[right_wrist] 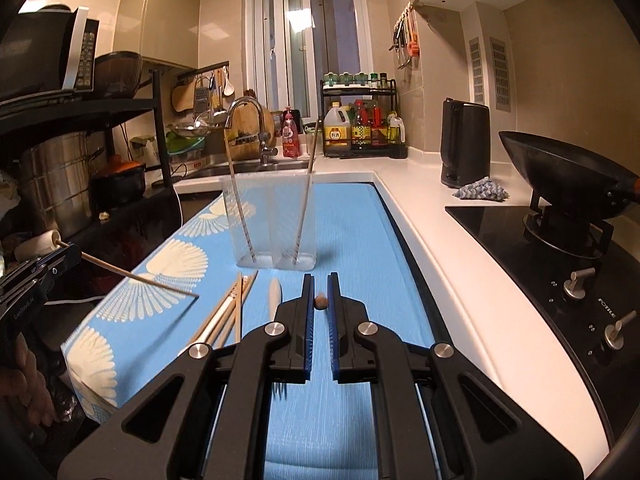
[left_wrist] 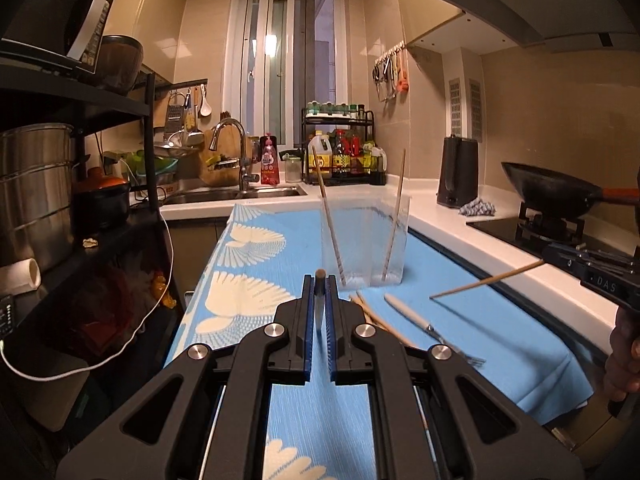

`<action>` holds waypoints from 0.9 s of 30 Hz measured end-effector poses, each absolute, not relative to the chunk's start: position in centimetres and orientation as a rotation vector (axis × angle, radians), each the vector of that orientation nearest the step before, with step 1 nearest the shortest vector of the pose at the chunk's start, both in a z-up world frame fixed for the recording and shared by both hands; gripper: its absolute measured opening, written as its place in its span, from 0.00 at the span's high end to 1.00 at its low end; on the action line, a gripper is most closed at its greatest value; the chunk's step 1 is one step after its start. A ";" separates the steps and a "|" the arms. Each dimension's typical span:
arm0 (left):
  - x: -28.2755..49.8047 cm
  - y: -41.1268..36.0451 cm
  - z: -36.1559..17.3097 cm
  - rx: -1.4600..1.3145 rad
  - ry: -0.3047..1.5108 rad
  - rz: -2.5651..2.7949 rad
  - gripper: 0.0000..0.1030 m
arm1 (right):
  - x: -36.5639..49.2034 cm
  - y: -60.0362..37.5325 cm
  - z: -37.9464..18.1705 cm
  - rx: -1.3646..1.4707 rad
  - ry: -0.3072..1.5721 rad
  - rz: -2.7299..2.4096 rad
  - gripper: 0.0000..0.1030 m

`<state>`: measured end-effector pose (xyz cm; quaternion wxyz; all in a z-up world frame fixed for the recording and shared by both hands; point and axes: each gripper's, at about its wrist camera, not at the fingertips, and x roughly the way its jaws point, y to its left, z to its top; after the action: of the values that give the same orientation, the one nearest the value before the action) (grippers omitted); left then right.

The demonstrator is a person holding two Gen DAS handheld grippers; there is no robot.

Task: Organize utensils
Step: 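Lift both held chopsticks and carry them above the clear container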

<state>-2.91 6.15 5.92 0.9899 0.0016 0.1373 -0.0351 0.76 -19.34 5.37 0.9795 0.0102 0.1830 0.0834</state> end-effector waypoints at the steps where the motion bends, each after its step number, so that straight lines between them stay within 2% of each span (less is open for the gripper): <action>1: -2.7 6.3 6.4 -0.004 0.273 -0.072 0.95 | 0.9 -19.4 5.9 0.025 0.362 0.169 0.94; 27: 2.3 7.6 12.0 -0.093 0.322 -0.138 0.95 | 5.8 -18.8 14.8 0.047 0.304 0.209 0.94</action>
<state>2.33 7.59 11.97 0.9837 -0.0462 0.1600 -0.0684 5.81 -18.85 14.83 0.9827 0.0235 0.1511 0.1040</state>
